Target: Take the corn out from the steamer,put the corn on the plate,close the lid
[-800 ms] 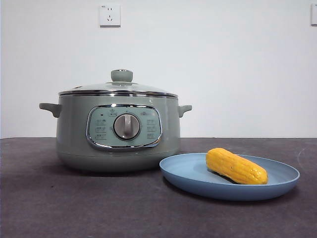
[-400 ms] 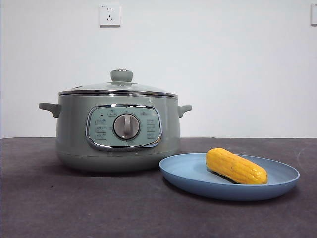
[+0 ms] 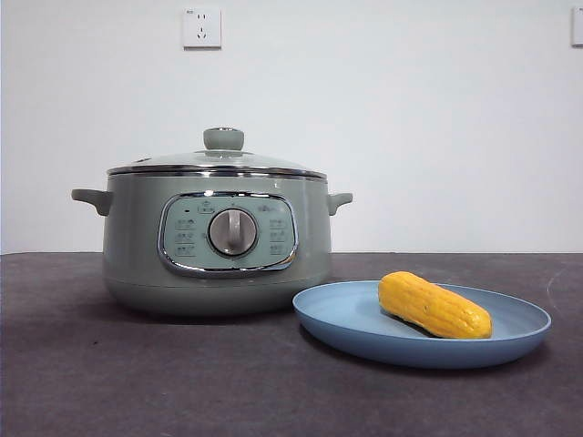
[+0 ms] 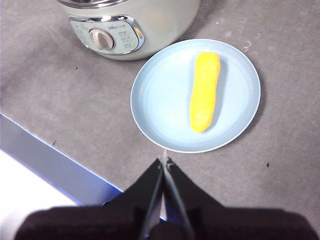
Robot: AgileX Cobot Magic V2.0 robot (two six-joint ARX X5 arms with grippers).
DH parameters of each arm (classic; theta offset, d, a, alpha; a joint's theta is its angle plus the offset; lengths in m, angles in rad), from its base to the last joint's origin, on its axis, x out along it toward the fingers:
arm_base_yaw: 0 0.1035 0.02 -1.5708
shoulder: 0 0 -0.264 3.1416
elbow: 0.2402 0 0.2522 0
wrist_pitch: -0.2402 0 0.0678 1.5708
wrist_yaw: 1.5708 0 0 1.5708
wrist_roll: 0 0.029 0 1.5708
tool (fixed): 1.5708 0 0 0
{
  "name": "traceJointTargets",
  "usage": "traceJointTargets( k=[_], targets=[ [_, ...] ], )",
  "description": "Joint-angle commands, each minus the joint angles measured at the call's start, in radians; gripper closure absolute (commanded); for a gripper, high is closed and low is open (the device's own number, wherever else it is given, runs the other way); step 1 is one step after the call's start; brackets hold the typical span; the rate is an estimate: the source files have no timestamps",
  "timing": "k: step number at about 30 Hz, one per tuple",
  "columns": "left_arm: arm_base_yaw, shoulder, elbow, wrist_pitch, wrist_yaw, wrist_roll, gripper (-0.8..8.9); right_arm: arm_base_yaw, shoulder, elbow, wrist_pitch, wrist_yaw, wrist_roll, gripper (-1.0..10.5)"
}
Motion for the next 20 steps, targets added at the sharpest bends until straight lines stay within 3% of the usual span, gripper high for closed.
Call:
traceJointTargets(
  k=[1, 3, 5, 7, 11, 17, 20],
  targets=[
    [-0.003, 0.0, -0.001, 0.034, -0.021, 0.034, 8.17, 0.002, -0.002, -0.006, 0.002, 0.002, -0.004, 9.4],
    [0.011, -0.01, -0.002, 0.076, -0.064, 0.043, 8.17, 0.002, -0.002, -0.006, 0.003, 0.003, -0.004, 9.4],
    [0.032, -0.022, -0.007, 0.183, -0.083, 0.105, 8.17, 0.002, -0.002, -0.006, 0.003, 0.002, -0.004, 9.4],
    [0.061, -0.054, -0.034, 0.364, -0.05, 0.171, 8.17, 0.002, -0.002, -0.006, 0.003, 0.002, -0.004, 9.4],
    [0.124, -0.148, -0.138, 0.675, 0.032, 0.204, 8.17, 0.002, -0.002, -0.006, 0.003, 0.003, -0.004, 9.4],
    [0.241, -0.356, -0.463, 0.999, 0.019, 0.222, 8.17, 0.002, -0.002, -0.006, 0.003, 0.005, -0.004, 9.4],
    [0.289, -0.472, -0.651, 1.111, -0.061, 0.227, 8.17, 0.002, -0.002, -0.006, 0.003, 0.005, -0.004, 9.4]
  ],
)
